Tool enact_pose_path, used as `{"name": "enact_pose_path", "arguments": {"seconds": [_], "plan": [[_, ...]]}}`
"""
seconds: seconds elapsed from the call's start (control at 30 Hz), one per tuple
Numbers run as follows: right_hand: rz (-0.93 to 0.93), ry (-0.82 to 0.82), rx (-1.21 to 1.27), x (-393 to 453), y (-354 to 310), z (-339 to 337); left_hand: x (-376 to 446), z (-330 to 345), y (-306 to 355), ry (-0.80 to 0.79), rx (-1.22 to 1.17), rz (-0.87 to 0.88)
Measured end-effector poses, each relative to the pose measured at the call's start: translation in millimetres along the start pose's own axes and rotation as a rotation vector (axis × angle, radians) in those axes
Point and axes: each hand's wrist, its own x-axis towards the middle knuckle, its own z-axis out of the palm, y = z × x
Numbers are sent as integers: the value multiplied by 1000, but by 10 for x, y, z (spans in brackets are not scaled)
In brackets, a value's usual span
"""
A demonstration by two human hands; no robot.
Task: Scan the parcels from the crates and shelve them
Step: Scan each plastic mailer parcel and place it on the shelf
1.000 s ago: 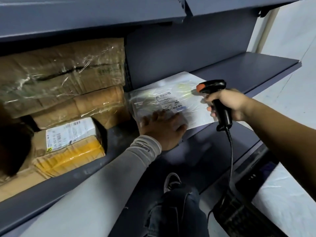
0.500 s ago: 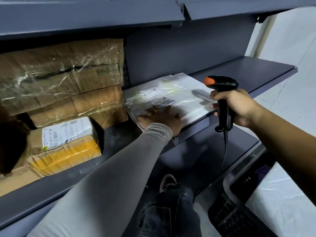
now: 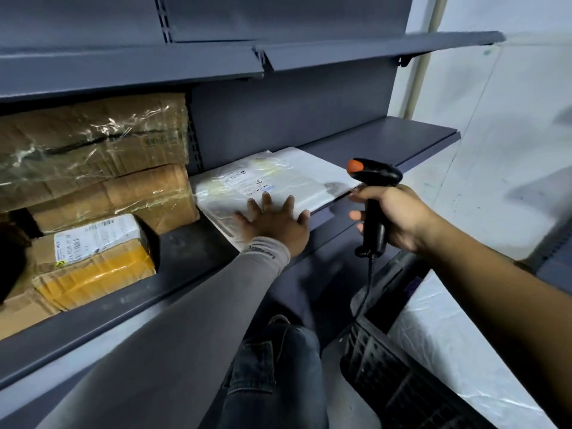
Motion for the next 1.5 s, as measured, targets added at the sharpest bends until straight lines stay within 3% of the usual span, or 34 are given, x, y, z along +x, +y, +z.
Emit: {"name": "enact_pose_path", "arguments": {"seconds": [0.3,0.77,0.97,1.1,1.3,1.5], "plan": [[19,-26,-3,-906,-119,-467,-620,121,577,92,30,259],[148,335,-260,-1992,294,-2216,-1361,1062,1755,-170,-14,615],[259,540,-265,-2157,563,-2730,-1187,1381,1988,-407,-78,612],[306,627,-228,-2220,771,-2900,-932,1590,2088,-550,-267,578],[324,777,-317,-2083,984,-2979,-856,1849,2231,-537,-174,619],[402,823,-423,-2005,1118,-2953,-850,1891,2315,-528,-229,579]]}}
